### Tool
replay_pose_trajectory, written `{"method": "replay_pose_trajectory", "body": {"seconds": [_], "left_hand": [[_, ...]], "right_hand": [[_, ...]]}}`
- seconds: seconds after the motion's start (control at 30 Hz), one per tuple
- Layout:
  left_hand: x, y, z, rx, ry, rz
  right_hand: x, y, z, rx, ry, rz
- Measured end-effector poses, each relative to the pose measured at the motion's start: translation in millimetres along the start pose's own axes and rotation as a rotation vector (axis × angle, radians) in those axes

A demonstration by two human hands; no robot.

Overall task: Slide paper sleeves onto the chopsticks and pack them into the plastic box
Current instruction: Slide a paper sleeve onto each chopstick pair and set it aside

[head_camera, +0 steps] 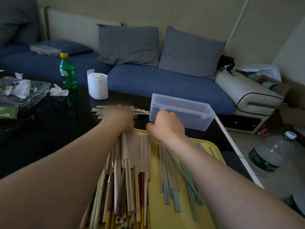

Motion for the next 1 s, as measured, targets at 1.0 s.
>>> {"method": "replay_pose_trajectory", "body": {"seconds": [1.0], "left_hand": [[-8.6,18.5,31.3,-0.212,-0.006,0.079]], "right_hand": [[-3.9,9.3,63.7,0.091,0.095,-0.479]]}}
Point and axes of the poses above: each hand's wrist, its own z-axis towards the middle knuckle, its own x-axis out of the back of the hand, y = z × x, the point moved 9 cm from there along z, towards the middle knuckle, and after that the axes turned 3 degrees about -z, right-handed, at the moved point
